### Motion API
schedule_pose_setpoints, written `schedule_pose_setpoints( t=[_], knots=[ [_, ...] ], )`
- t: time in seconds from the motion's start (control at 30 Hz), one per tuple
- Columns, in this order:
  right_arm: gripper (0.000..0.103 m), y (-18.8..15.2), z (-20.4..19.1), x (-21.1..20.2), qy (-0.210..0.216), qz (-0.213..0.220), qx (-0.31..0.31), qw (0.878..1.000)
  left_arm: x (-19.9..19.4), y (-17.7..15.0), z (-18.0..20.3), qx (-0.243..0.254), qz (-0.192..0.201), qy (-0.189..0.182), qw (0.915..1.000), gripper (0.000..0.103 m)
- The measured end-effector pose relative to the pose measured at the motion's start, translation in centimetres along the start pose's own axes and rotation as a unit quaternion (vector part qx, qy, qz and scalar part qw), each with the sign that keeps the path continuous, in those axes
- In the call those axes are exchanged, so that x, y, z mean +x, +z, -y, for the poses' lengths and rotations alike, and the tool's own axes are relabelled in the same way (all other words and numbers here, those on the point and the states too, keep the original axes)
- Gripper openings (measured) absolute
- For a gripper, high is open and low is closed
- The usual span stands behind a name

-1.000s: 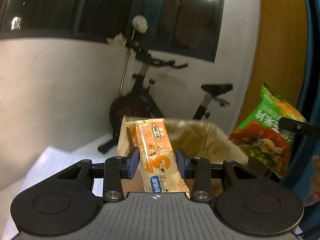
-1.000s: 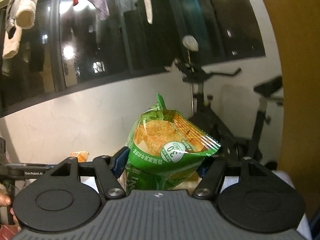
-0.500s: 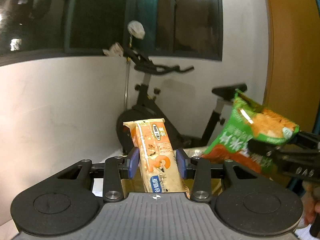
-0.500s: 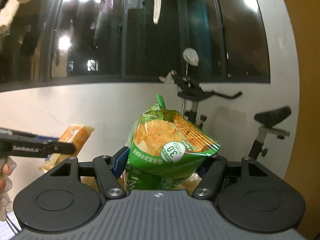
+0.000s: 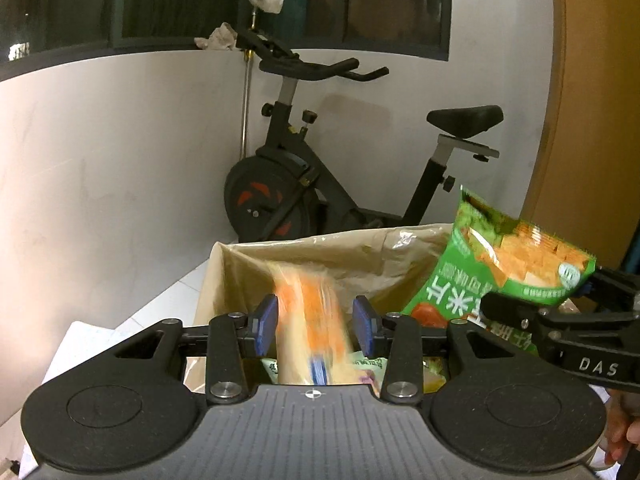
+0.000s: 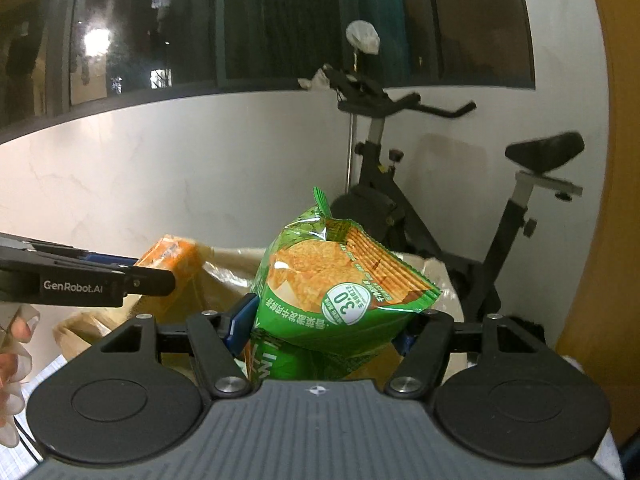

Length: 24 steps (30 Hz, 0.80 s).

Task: Organize snacks
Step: 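Carry both snacks over the box and release them inside, then move both open tools back down toward the remaining snacks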

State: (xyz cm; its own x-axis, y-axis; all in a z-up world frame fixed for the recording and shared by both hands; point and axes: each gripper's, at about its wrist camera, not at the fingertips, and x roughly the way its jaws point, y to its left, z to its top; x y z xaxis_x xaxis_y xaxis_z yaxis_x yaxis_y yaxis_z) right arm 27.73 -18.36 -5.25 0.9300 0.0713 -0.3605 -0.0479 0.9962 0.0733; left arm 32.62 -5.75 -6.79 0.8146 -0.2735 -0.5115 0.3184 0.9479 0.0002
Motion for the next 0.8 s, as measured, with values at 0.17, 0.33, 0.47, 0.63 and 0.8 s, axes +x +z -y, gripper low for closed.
schedule_pose_setpoints(
  t=[0.17,0.33,0.47,0.63,0.8],
  knots=[
    [0.077,-0.6,0.2,0.7,0.005,-0.029,0.003,1.000,-0.5,0.5,-1.0,-0.003,-0.004,0.018,0.9998,0.073],
    [0.086,-0.7,0.4,0.1,0.004,-0.029,0.008,1.000,-2.4,0.6,-1.9,-0.007,0.003,0.018,0.9998,0.073],
    [0.086,-0.6,0.4,-1.5,0.015,-0.021,0.017,1.000,-4.2,0.5,-2.3,-0.002,0.019,0.026,0.9995,0.073],
    [0.086,-0.6,0.5,-4.1,0.037,-0.015,0.018,0.999,-7.3,-0.3,-3.6,-0.008,0.036,0.032,0.9988,0.072],
    [0.086,-1.2,0.7,-7.3,0.057,0.001,0.017,0.998,-10.1,-1.9,-5.1,-0.019,0.046,0.038,0.9980,0.072]
  ],
)
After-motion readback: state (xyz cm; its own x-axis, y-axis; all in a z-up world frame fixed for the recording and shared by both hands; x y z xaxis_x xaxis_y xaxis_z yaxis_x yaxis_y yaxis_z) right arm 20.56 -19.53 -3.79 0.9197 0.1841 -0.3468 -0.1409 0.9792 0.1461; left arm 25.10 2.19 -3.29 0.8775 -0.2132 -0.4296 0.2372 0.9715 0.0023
